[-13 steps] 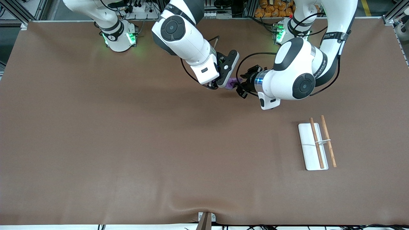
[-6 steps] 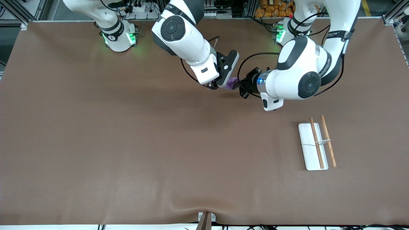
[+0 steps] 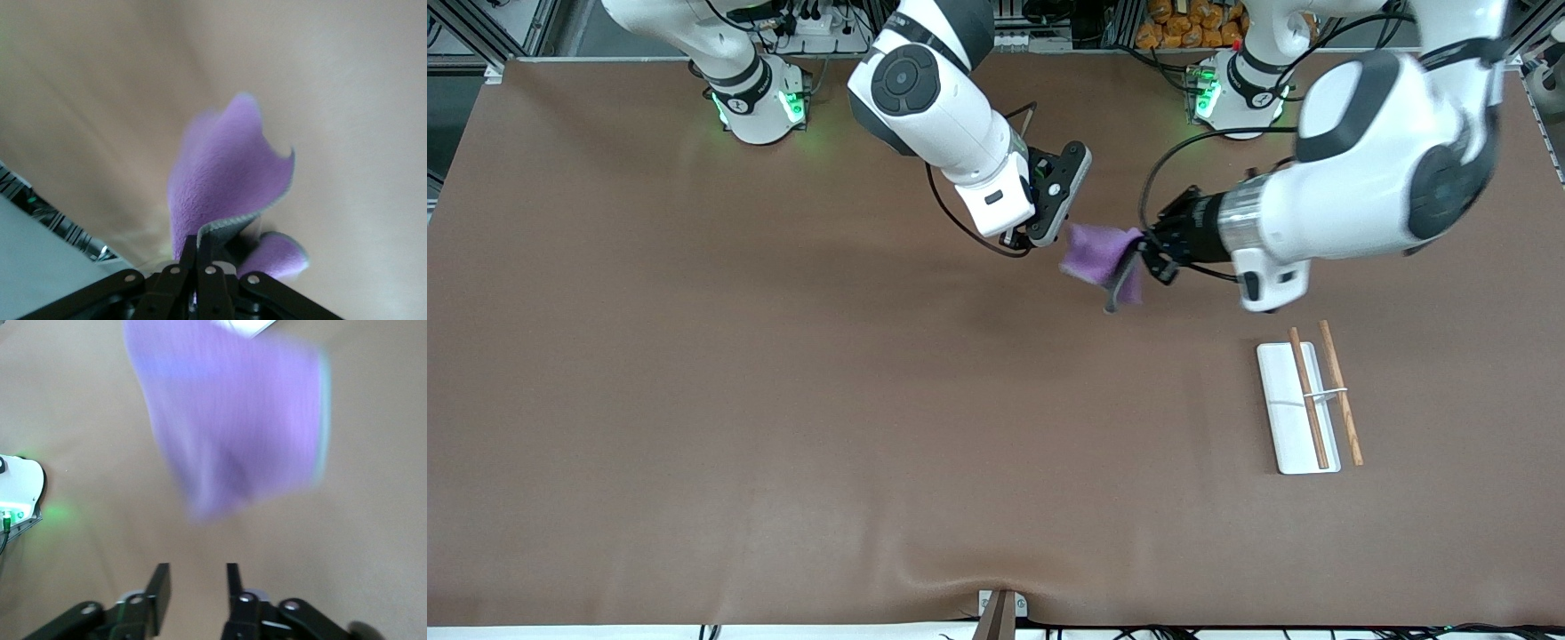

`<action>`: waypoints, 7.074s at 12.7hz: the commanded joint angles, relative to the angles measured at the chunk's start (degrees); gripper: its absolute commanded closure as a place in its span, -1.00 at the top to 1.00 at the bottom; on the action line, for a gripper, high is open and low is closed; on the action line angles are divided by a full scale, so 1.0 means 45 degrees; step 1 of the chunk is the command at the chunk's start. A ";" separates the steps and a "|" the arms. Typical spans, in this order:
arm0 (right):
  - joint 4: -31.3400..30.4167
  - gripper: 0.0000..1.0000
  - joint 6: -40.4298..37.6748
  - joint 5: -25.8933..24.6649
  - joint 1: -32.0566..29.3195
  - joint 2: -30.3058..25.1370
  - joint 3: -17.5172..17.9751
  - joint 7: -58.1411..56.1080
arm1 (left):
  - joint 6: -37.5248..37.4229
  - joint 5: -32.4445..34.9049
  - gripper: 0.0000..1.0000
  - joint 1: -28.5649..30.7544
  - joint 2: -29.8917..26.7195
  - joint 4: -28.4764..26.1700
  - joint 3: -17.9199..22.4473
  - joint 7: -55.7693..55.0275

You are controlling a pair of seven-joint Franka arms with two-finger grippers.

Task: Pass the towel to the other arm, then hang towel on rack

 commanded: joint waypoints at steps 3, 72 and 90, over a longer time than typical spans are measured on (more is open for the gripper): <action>-0.0097 1.00 -0.0225 -0.0180 -0.0704 -0.0146 0.0038 0.0167 | -0.0273 0.0942 -1.00 0.0614 -0.0683 0.0578 0.0003 0.2089; -0.0664 1.00 -1.0382 -0.1704 -0.5902 -0.6396 -0.7423 0.3390 | 0.1118 0.3560 1.00 0.7767 0.1352 0.1047 -0.0192 2.0409; -0.0625 1.00 -1.0128 -0.1626 -0.5785 -0.6357 -0.7384 0.3624 | -0.1641 0.7136 1.00 0.3530 -0.3026 -0.0103 -0.0003 1.5417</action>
